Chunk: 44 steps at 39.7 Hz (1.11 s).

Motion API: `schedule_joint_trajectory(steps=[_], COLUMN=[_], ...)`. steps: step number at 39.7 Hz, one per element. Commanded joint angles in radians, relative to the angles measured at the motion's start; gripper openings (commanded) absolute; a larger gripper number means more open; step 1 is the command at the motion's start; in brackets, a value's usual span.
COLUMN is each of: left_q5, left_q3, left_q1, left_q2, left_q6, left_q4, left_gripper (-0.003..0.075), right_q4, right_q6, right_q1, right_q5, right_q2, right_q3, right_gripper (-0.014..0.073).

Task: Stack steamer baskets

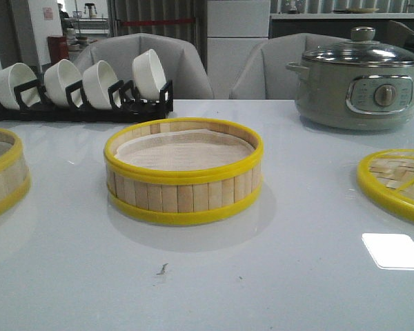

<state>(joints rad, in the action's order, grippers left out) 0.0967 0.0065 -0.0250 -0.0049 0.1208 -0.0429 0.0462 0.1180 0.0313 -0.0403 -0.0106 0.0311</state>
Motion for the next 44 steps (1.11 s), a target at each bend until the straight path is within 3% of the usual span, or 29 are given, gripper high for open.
schedule_joint_trajectory(steps=[1, 11, 31, 39, 44], left_q5=[-0.079, -0.010, 0.463, 0.562, 0.619], left_q3=[0.001, -0.097, -0.972, -1.037, -1.037], left_q1=[0.001, -0.001, -0.005, -0.011, -0.066], left_q2=[-0.013, 0.070, 0.722, 0.813, 0.847], left_q6=[0.001, 0.001, -0.001, -0.001, -0.001], left_q4=[-0.002, 0.043, -0.063, -0.063, -0.085], left_gripper=[0.0090, 0.0090, 0.0090, 0.0090, 0.0090], right_q4=[0.003, 0.003, 0.003, 0.003, 0.003], right_q6=[0.000, 0.000, 0.000, 0.000, 0.000], right_q1=[-0.002, -0.002, -0.002, -0.002, -0.002], right_q5=[0.093, 0.093, 0.093, 0.093, 0.093], right_q2=[-0.021, -0.021, -0.021, -0.021, -0.021], right_q3=[-0.016, -0.016, -0.016, -0.016, -0.016], right_gripper=[0.0066, 0.0066, 0.0066, 0.0066, 0.0066])
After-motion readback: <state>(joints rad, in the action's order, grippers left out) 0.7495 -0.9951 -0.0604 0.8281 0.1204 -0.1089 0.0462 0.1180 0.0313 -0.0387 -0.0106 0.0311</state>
